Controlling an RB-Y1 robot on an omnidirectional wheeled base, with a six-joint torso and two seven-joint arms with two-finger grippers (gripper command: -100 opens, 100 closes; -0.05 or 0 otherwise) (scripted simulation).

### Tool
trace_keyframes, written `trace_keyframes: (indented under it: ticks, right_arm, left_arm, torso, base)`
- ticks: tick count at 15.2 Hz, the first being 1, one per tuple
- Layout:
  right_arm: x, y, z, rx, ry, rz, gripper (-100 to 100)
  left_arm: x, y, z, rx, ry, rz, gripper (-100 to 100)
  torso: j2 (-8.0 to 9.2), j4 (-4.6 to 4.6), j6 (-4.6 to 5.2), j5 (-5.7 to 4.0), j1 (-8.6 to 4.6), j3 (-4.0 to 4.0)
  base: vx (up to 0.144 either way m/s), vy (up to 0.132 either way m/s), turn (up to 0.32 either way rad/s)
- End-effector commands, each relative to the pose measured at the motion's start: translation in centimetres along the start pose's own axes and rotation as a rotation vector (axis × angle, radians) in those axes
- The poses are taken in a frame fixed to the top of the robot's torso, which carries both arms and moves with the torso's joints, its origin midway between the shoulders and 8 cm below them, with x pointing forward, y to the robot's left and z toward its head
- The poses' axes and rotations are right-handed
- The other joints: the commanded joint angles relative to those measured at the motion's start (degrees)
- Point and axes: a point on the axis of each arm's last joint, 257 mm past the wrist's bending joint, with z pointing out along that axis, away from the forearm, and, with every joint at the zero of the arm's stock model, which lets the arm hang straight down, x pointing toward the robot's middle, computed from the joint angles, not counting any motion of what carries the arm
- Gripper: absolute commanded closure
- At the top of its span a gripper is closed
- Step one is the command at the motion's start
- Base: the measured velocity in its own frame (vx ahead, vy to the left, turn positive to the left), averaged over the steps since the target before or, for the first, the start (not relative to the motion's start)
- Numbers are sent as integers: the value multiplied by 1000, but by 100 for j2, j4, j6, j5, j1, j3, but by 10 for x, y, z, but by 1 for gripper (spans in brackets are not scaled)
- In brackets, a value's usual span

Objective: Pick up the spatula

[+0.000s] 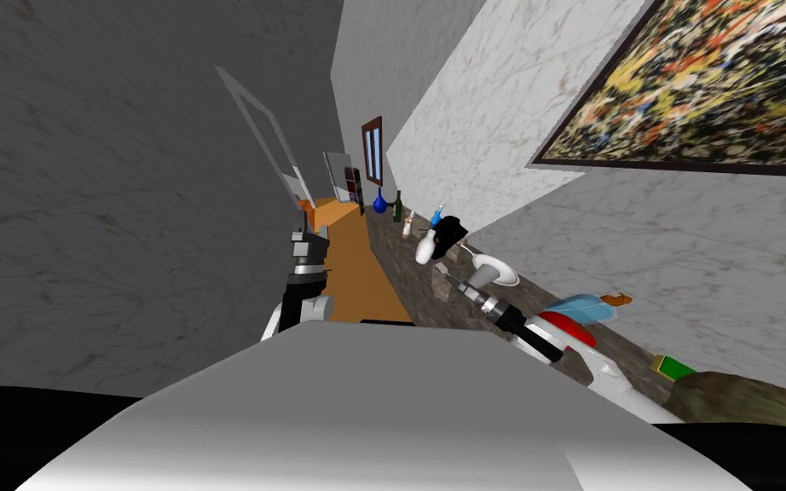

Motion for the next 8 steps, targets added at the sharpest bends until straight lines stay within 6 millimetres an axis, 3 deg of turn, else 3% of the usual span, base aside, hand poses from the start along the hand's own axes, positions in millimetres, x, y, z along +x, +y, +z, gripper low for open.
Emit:
trace_keyframes:
  ticks: [1,3,4,7,8]
  right_arm:
    - [9,-17,-9,43,53,-29,-100]
    - [7,-20,-11,50,76,-55,-100]
    - [17,-35,-20,87,113,-68,-100]
    - [14,-38,-23,94,140,-99,-100]
    - [22,-54,-34,134,186,-120,-100]
  left_arm:
    - [0,0,0,0,0,0,0]
    - [0,0,0,0,0,0,0]
    - [0,0,0,0,0,0,0]
    - [0,0,0,0,0,0,0]
    - [0,0,0,0,0,0,0]
  torso:
    - [0,0,0,0,0,0]
    - [-7,-1,-2,1,5,-3]
    - [-5,-1,-1,1,4,-2]
    - [-10,-2,-1,1,5,-5]
    - [-2,0,0,0,1,-1]
  base:
    - [64,37,82]
    - [71,44,77]
    - [75,38,96]
    - [69,35,42]
    - [65,34,85]
